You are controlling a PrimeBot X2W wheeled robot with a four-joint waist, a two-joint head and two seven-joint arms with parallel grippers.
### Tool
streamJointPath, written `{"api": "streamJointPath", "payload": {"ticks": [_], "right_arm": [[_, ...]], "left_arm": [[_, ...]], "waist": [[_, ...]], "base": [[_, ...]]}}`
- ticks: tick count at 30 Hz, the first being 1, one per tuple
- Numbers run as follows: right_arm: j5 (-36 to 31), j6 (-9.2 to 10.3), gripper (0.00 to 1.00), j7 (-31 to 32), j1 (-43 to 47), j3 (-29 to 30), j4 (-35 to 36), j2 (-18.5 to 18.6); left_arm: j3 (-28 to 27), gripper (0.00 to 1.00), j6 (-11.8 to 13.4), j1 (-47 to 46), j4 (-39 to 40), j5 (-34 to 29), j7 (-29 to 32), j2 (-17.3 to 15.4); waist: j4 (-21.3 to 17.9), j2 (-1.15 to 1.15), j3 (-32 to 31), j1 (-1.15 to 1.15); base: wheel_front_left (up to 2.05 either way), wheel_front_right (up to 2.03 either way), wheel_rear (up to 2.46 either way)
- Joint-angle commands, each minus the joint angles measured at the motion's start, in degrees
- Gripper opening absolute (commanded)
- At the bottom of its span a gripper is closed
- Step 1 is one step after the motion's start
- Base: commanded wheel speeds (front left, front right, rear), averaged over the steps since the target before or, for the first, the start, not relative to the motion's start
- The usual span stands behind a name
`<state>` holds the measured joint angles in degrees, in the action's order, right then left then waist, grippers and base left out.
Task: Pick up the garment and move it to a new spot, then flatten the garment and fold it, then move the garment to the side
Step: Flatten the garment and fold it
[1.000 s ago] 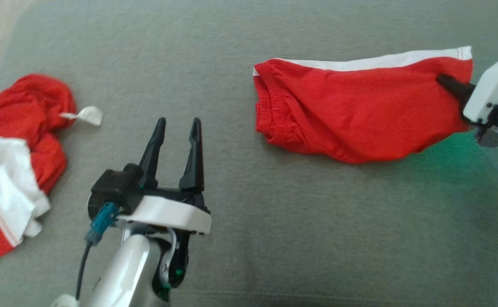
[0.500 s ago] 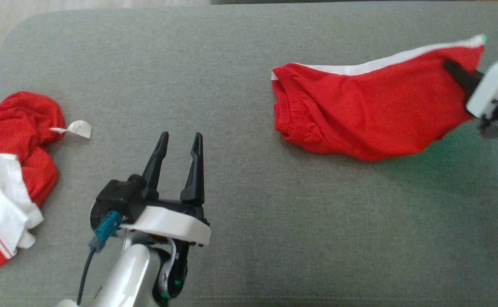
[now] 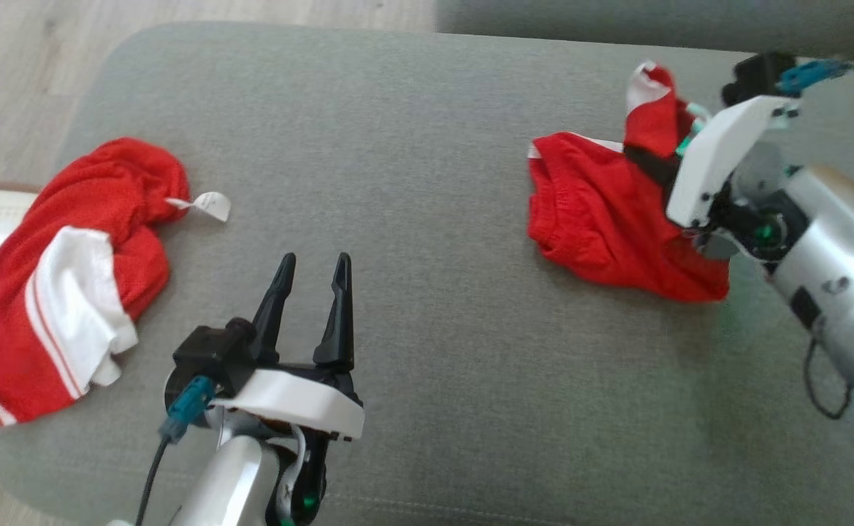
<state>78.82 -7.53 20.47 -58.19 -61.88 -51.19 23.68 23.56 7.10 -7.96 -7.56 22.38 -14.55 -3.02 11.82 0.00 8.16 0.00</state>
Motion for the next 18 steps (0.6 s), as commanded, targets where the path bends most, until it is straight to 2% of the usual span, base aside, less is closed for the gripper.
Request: {"api": "streamJointPath", "payload": {"ticks": [1, 8, 16, 17, 18], "right_arm": [[-0.34, 0.04, 0.0, -0.09, -1.86, 0.12, -0.78, -1.04], [-0.18, 0.04, 0.0, -1.15, -3.38, 0.4, -8.06, -6.0], [0.37, 0.04, 0.0, -2.61, -5.19, 1.15, -12.89, -8.93], [0.55, 0.04, 0.38, -2.38, -5.19, 1.21, -13.33, -9.26], [0.55, 0.04, 0.38, -2.38, -5.19, 1.21, -13.33, -9.26]], "left_arm": [[-1.21, 1.0, 0.28, -1.57, 1.74, 0.54, -0.45, 0.13], [0.25, 1.0, 0.9, -2.39, 1.79, 1.31, -0.45, 0.13], [1.23, 1.0, 1.53, -3.14, 1.65, 1.58, -0.45, 0.13], [1.22, 1.0, 1.57, -3.22, 1.55, 1.57, -0.45, 0.13], [1.22, 1.0, 1.57, -3.22, 1.55, 1.57, -0.45, 0.13]], "waist": [[1.07, 0.0, 0.13, 0.0], [2.75, 0.0, 1.14, 0.0], [3.52, 0.0, 2.26, 0.0], [3.53, 0.0, 2.31, 0.0], [3.53, 0.0, 2.31, 0.0]], "base": [[0.0, 0.0, 0.0], [0.0, 0.0, 0.0], [0.0, 0.0, 0.0], [0.0, 0.0, 0.0], [0.0, 0.0, 0.0]]}}
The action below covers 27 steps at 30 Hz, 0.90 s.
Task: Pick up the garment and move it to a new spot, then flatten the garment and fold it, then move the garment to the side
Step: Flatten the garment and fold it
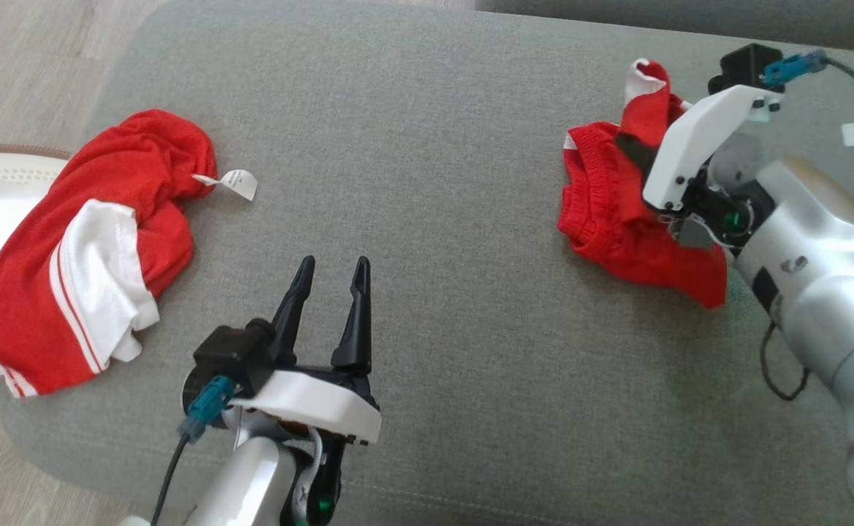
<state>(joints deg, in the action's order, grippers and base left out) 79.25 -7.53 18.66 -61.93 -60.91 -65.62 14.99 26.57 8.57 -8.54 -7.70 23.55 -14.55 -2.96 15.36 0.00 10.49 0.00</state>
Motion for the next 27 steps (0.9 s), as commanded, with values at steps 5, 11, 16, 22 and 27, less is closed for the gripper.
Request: {"api": "streamJointPath", "payload": {"ticks": [5, 11, 16, 22, 27], "right_arm": [[1.71, 0.04, 1.0, -0.49, -0.91, 1.12, 1.93, -2.17], [3.87, 0.04, 1.0, -3.28, -0.54, 3.23, 7.96, -0.6], [2.99, 0.04, 1.0, -11.71, -0.25, 5.17, 14.64, 4.98], [-0.12, 0.04, 1.0, -25.43, 4.09, 6.7, 22.34, 11.69], [-5.12, 0.04, 1.0, -33.0, 10.45, 8.18, 29.38, 17.06]], "left_arm": [[-2.34, 1.0, 0.31, -2.37, 1.14, 0.31, -0.45, 0.08], [-3.68, 1.0, 0.32, -1.66, 0.97, -0.05, -0.45, 0.08], [-5.43, 1.0, 0.02, -0.5, 1.53, -0.41, -0.45, 0.08], [-7.6, 1.0, -1.0, 1.1, 3.37, -0.93, -0.45, 0.08], [-10.32, 1.0, -1.84, 2.48, 4.65, -3.06, -0.45, 0.08]], "waist": [[-0.99, 0.0, -0.64, 0.0], [-3.83, 0.0, -2.51, 0.0], [-6.47, 0.0, -3.91, 0.0], [-9.64, 0.0, -6.01, 0.0], [-12.29, 0.0, -7.78, 0.0]], "base": [[0.0, 0.0, 0.0], [0.0, 0.0, 0.0], [0.0, 0.0, 0.0], [0.0, 0.0, 0.0], [0.0, 0.0, 0.0]]}}
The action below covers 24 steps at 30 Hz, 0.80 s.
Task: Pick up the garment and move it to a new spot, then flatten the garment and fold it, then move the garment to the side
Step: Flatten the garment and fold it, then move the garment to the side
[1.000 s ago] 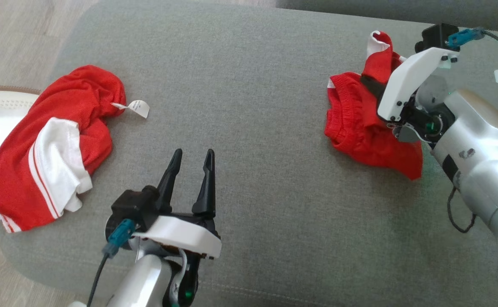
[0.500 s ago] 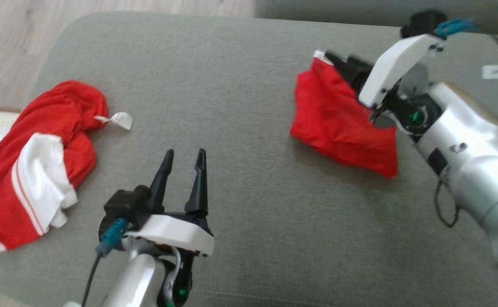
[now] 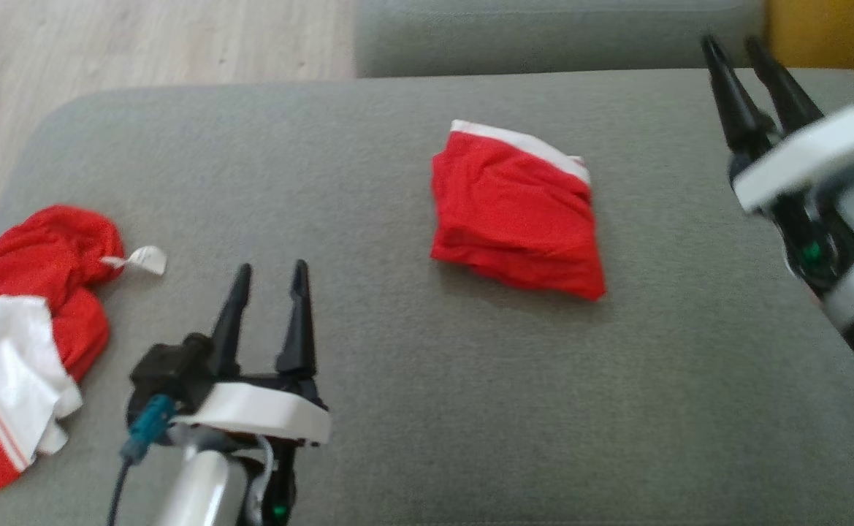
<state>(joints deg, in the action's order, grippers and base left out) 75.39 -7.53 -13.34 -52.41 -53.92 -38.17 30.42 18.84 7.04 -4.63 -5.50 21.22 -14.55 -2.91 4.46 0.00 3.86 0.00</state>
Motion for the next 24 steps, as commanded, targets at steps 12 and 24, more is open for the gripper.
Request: {"api": "streamJointPath", "payload": {"ticks": [12, 24], "right_arm": [[-34.91, 0.04, 1.0, -1.64, 34.26, 35.11, 23.28, -3.68], [-52.29, 0.04, 1.0, -1.65, 50.39, 46.74, 30.29, -15.04]], "left_arm": [[-8.79, 1.0, -1.98, 1.2, 3.72, -7.96, -0.45, -0.05], [-11.87, 1.0, -3.39, 3.89, 1.38, -11.67, -0.45, 0.0]], "waist": [[-5.48, 0.0, -2.46, 0.0], [-5.72, 0.0, -3.61, 0.0]], "base": [[0.0, 0.0, 0.0], [0.0, 0.0, 0.0]]}}
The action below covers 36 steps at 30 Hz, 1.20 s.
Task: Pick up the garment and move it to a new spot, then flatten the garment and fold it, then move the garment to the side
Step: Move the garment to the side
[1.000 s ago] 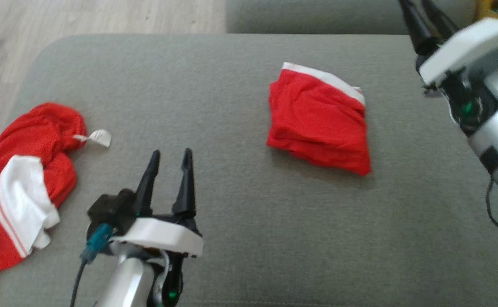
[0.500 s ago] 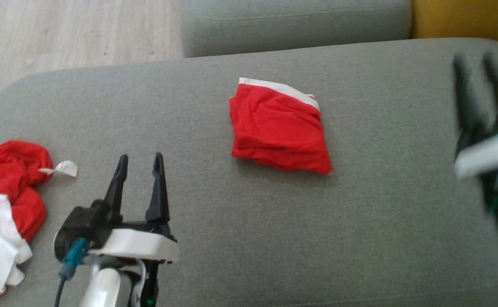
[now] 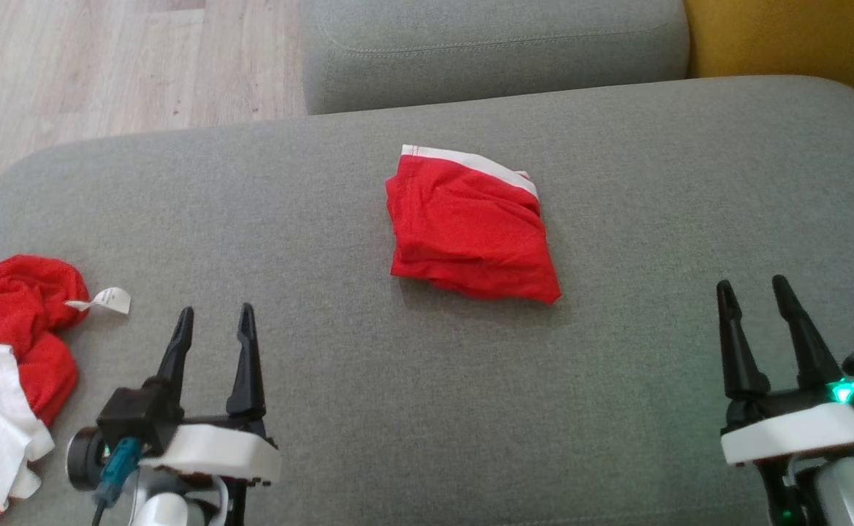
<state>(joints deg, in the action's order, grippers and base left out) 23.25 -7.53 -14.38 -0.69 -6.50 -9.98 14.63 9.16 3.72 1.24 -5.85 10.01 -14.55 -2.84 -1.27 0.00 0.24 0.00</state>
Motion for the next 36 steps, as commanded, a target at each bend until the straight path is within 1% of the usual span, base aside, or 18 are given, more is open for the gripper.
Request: {"api": "streamJointPath", "payload": {"ticks": [1, 5, 10, 13, 16, 19, 22, 26, 28, 32, 36], "right_arm": [[-0.67, 0.04, 1.0, -0.62, -1.05, -0.5, 2.15, 0.29], [-2.2, 0.04, 1.0, -0.62, -1.21, -0.04, 1.8, -0.62], [-2.0, 0.04, 1.0, -0.04, -2.7, 0.14, 1.07, -0.67], [-0.59, 0.04, 1.0, 1.71, -5.8, 0.03, -0.48, -1.3], [1.43, 0.04, 1.0, 4.4, -11.3, -0.11, -3.33, -2.4], [2.77, 0.04, 1.0, 7.55, -18.38, -0.89, -7.6, -2.58], [4.61, 0.04, 1.0, 12.09, -25.5, -2.43, -13.31, -2.22], [8.45, 0.04, 1.0, 19.59, -34.32, -3.72, -21.89, -1.35], [9.34, 0.04, 1.0, 24.11, -38.11, -4.74, -26.53, -0.6], [11.81, 0.04, 1.0, 32.27, -44.36, -4.86, -35.87, -0.23], [13.92, 0.04, 1.0, 39.27, -48.18, -4.29, -43.94, -0.33]], "left_arm": [[-2.35, 1.0, -0.04, -1.88, 1.68, -0.56, -0.45, -0.06], [-2.41, 1.0, 0.05, -1.96, 1.59, -0.43, -0.45, -0.05], [-2.09, 1.0, 0.43, -2.36, 1.77, -0.46, -0.45, -0.05], [-1.53, 1.0, 0.71, -3.01, 2.0, -0.66, -0.45, -0.05], [-0.35, 1.0, 1.13, -3.88, 1.69, -0.19, -0.45, -0.04], [1.07, 1.0, 1.71, -5.09, 1.49, 0.93, -0.45, -0.04], [2.34, 1.0, 2.09, -6.38, 1.06, 1.96, -0.45, -0.04], [3.98, 1.0, 2.85, -7.81, 0.11, 3.47, -0.45, -0.04], [4.68, 1.0, 3.07, -8.37, -0.16, 3.78, -0.45, -0.04], [6.01, 1.0, 3.41, -9.13, -0.71, 4.36, -0.45, -0.04], [7.23, 1.0, 3.55, -9.74, -1.13, 4.62, -0.45, -0.04]], "waist": [[0.03, 0.0, 0.04, 0.0], [0.32, 0.0, 0.19, 0.0], [0.82, 0.0, 0.77, 0.0], [1.34, 0.0, 1.72, 0.0], [2.31, 0.0, 3.08, 0.0], [3.79, 0.0, 4.5, 0.0], [5.57, 0.0, 5.83, 0.0], [8.33, 0.0, 7.43, 0.0], [9.53, 0.0, 8.19, 0.0], [11.79, 0.0, 9.31, 0.0], [13.72, 0.0, 10.2, 0.0]], "base": [[0.0, 0.0, 0.0], [0.0, 0.0, 0.0], [0.0, 0.0, 0.0], [0.0, 0.0, 0.0], [0.0, 0.0, 0.0], [0.0, 0.0, 0.0], [0.0, 0.0, 0.0], [0.0, 0.0, 0.0], [0.0, 0.0, 0.0], [0.0, 0.0, 0.0], [0.0, 0.0, 0.0]]}}
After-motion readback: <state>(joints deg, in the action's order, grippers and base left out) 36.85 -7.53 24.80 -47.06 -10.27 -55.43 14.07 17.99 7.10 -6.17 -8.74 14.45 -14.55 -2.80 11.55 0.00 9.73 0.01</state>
